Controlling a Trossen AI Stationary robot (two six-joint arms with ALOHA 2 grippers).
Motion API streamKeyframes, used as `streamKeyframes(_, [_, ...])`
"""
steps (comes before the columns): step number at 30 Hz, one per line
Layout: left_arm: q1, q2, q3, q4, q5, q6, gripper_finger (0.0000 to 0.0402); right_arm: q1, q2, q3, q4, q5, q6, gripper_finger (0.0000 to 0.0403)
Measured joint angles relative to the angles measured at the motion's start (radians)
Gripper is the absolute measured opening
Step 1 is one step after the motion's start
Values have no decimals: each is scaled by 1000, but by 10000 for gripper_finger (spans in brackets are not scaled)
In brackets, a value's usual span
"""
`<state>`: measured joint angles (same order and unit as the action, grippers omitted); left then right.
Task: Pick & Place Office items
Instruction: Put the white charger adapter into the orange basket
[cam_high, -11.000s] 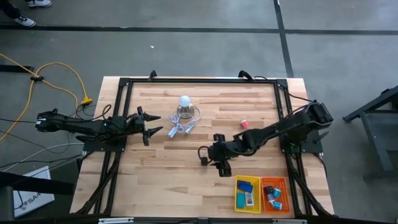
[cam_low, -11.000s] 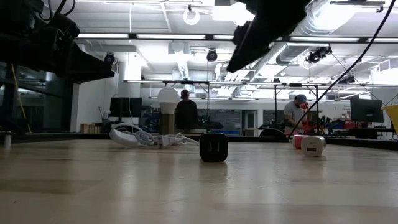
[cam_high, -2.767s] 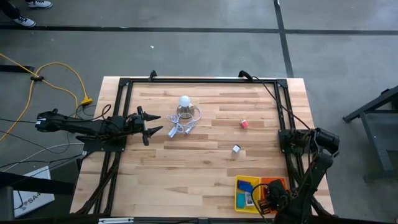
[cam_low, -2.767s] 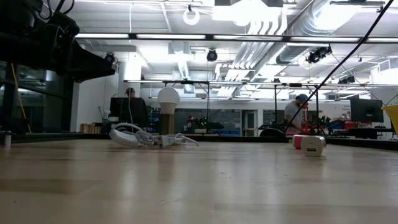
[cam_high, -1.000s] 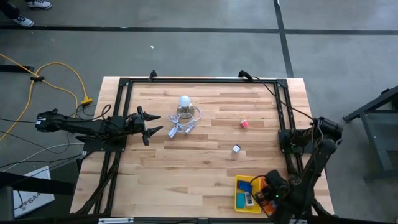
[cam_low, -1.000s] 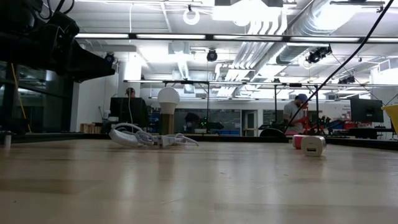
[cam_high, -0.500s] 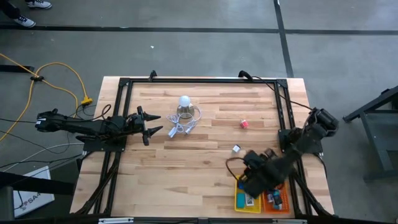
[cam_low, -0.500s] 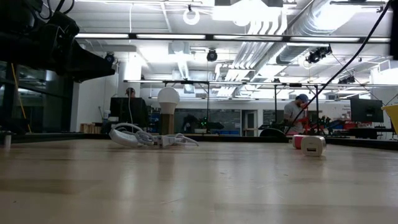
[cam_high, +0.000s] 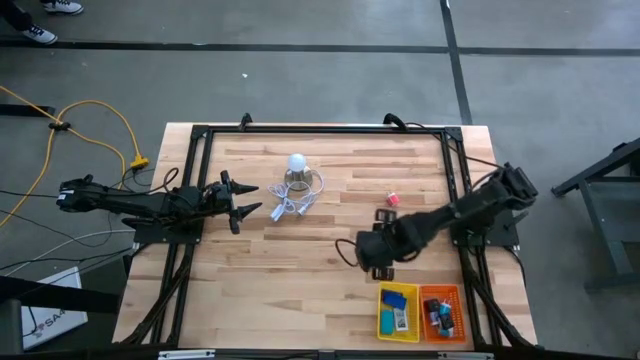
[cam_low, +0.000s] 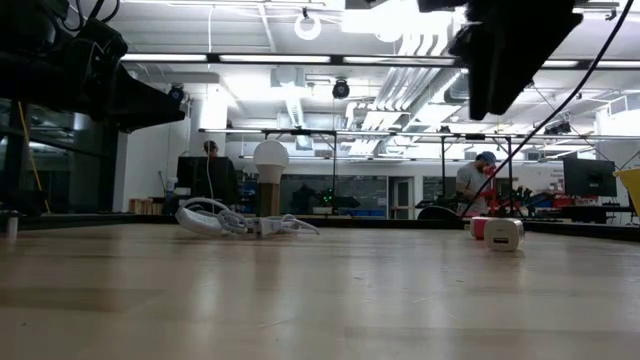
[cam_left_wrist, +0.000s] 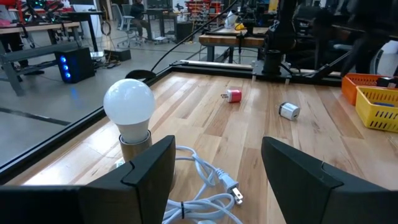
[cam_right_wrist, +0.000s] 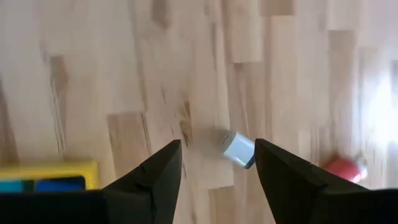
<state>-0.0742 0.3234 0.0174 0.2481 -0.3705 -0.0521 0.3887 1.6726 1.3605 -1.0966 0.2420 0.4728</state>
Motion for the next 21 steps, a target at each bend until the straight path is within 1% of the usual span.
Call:
streamKeyframes(5, [0, 0, 0, 0, 0, 0, 230, -95, 0, 0, 18, -175, -291, 190])
streamKeyframes(8, [0, 0, 0, 0, 0, 0, 230, -143, 0, 0, 17, -240, -464, 190])
streamKeyframes(11, [0, 0, 0, 0, 0, 0, 230, -178, 0, 0, 15, -252, -610, 190])
streamKeyframes(13, [0, 0, 0, 0, 0, 0, 230, -197, 0, 0, 9, -251, -669, 190])
streamKeyframes(18, [0, 0, 0, 0, 0, 0, 230, -233, 0, -1, -5, -263, -737, 190])
streamKeyframes(21, [0, 0, 0, 0, 0, 0, 230, -239, 0, -31, -3, -260, -777, 190])
